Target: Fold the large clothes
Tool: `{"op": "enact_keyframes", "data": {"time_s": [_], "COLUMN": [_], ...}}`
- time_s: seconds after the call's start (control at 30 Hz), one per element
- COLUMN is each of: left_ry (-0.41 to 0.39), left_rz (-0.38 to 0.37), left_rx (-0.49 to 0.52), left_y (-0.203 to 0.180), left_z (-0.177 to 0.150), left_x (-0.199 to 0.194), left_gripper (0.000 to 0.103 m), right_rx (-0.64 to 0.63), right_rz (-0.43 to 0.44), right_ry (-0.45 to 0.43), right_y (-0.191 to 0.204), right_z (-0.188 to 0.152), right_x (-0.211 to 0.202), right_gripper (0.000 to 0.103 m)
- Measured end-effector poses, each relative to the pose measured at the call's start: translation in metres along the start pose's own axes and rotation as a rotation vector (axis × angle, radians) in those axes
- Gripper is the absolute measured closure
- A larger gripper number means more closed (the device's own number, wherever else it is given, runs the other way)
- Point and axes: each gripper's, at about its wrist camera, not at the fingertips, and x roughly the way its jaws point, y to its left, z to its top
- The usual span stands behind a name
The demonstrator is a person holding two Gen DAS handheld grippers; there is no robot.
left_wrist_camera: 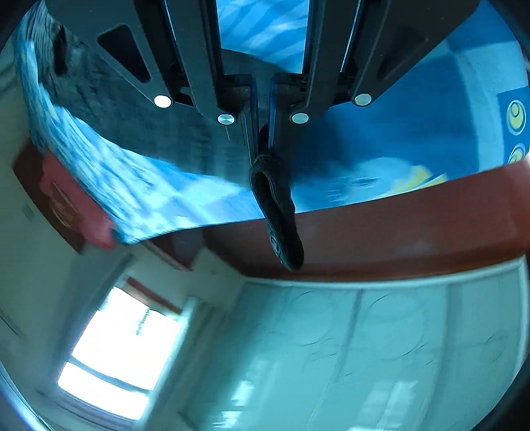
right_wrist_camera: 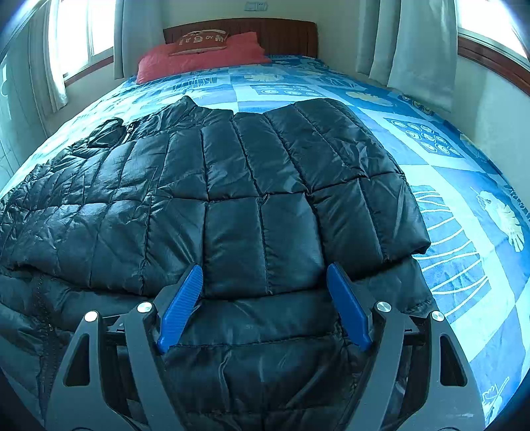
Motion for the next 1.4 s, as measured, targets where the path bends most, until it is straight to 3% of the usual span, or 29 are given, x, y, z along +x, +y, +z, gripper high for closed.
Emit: {"op": "enact_keyframes", "data": {"time_s": [0.17,0.47,0.7,0.77,0.87,0.93,0.97,1.0,1.17,1.4], "left_ry": [0.008,0.143,0.240,0.282,0.286,0.240,0.215,0.206,0.171,0.144], "left_rz": [-0.139,-0.367,-0.452,-0.437,-0.419,-0.439,-0.454,-0.467,-0.486,-0.374], "left_rx": [0.187,0.460,0.600,0.645,0.718,0.749,0.750,0.744,0.737,0.682], "left_y": [-0.107,-0.287,-0.366,-0.379,-0.387,-0.383,-0.377,-0.370,-0.345,-0.281], "left_z": [-0.023,-0.135,-0.213,-0.228,-0.244,-0.245,-0.241,-0.239,-0.222,-0.185], "left_x": [-0.021,-0.053,-0.057,-0.047,-0.055,-0.071,-0.080,-0.085,-0.100,-0.081], "left_gripper": [0.099,0.099,0.098,0.097,0.095,0.077,0.060,0.053,0.050,0.050], "right_rx": [0.003,0.021,0.009,-0.002,-0.031,-0.042,-0.040,-0.037,-0.054,-0.055], "right_rz": [-0.001,0.032,0.033,0.036,0.033,0.046,0.059,0.077,0.167,0.323], "right_ry": [-0.002,0.010,0.015,0.014,-0.011,-0.026,-0.029,-0.031,-0.037,0.038], "right_y": [0.000,-0.005,0.000,0.002,0.006,0.011,0.014,0.018,0.055,0.126], "right_z": [0.000,0.003,0.003,0.002,0.001,0.002,0.003,0.004,0.014,0.022], "right_x": [-0.001,-0.001,-0.004,-0.009,-0.024,-0.036,-0.040,-0.046,-0.064,-0.059], "right_gripper": [0.026,0.024,0.021,0.021,0.021,0.021,0.021,0.021,0.021,0.021]}}
